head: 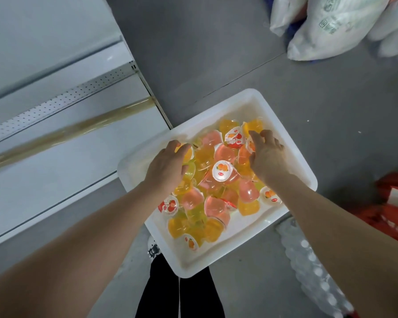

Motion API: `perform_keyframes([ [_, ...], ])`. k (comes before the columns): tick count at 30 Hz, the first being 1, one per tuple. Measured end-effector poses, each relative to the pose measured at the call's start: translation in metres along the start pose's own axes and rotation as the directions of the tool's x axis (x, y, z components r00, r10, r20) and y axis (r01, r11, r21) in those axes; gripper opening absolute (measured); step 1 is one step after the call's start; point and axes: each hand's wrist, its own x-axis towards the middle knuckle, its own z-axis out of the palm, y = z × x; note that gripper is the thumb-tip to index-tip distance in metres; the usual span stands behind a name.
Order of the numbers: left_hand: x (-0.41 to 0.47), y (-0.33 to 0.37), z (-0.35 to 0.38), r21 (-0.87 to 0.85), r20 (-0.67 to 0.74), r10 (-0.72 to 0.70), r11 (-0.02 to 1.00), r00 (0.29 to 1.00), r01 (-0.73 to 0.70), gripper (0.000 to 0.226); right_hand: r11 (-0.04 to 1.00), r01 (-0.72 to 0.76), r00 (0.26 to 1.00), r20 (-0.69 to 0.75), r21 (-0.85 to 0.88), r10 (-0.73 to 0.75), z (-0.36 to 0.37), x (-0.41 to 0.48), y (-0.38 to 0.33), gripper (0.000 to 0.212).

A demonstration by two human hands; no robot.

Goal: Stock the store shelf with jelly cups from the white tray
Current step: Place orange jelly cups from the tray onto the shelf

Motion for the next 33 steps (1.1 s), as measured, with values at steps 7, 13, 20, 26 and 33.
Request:
perform_keyframes([
  [7,0.004,0.003,-0.008,0.004,-0.005,-0.008,1.000,1.000,0.008,0.051,0.993,-0.110,0.993,-0.029,0.048,0.112,-0.008,0.008,-0.001,0.046],
  [13,-0.001,0.001,-0.007,-0.020,0.041,-0.004,1.000,0.999,0.005,0.047,0.995,-0.086,0.992,-0.091,0.056,0.091,-0.012,-0.003,-0.003,0.038],
  [20,0.002,0.013,-0.011,-0.022,0.039,-0.113,0.993,0.993,0.114,0.030,0.994,0.000,0.993,-0.116,0.113,0.013,-0.014,-0.022,-0.011,0.047],
  [26,-0.012,0.019,-0.015,-0.055,0.047,-0.213,0.975,0.976,0.215,0.057,0.989,0.056,0.992,-0.121,0.135,-0.039,-0.016,-0.034,-0.016,0.048],
  [33,-0.047,0.018,-0.067,-0.171,0.119,-0.219,0.956,0.968,0.237,0.041,0.991,0.087,0.993,-0.086,0.103,-0.079,-0.055,-0.056,-0.036,0.052],
])
